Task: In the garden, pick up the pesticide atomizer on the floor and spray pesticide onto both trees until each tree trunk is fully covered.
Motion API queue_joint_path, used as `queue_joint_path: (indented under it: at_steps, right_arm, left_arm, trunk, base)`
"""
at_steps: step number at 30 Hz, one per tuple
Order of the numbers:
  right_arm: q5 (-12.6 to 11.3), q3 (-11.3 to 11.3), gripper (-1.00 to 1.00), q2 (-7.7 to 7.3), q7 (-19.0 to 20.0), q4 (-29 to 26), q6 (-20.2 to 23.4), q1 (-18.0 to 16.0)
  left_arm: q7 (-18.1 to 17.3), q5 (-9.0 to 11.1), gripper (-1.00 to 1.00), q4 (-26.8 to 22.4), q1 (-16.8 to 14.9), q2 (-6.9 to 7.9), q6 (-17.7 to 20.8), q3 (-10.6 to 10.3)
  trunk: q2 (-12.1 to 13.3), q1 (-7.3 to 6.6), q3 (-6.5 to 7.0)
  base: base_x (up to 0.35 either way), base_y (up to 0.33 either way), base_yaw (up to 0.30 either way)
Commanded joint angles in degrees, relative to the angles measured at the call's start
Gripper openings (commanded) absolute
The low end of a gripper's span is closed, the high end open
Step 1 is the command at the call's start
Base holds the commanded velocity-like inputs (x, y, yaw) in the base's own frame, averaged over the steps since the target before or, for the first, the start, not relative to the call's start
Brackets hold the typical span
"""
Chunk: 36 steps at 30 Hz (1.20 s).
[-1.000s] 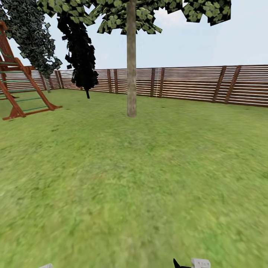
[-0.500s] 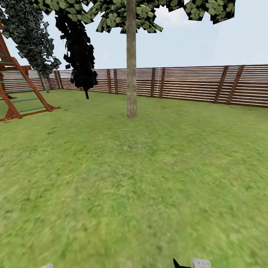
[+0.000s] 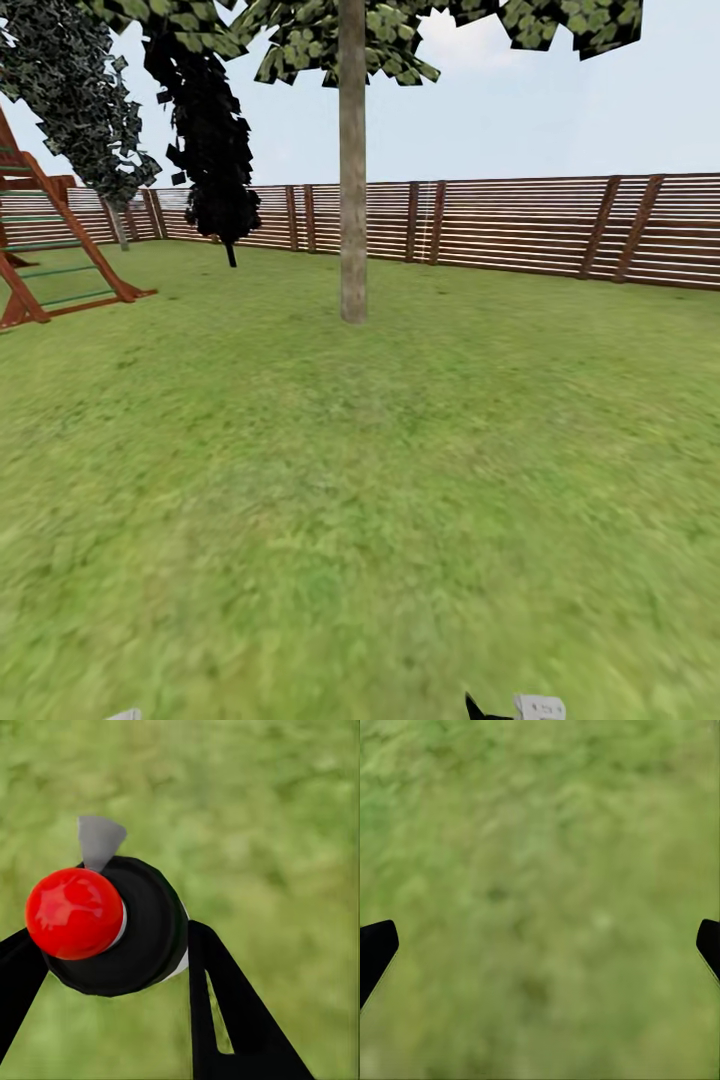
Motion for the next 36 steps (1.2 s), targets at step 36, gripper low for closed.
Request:
queue_joint_path:
  at_steps: [36]
  right_arm:
    - [0.2,-0.5,1.00,0.00,0.4,0.0,-0.1,0.0]
  left_arm:
    - [-0.3,0.0,-1.00,0.0,0.0,-0.05,-0.1,0.5]
  trunk:
    - [0.0,0.02,-0.05]
  base:
    - [0.339,0.000,0.000]
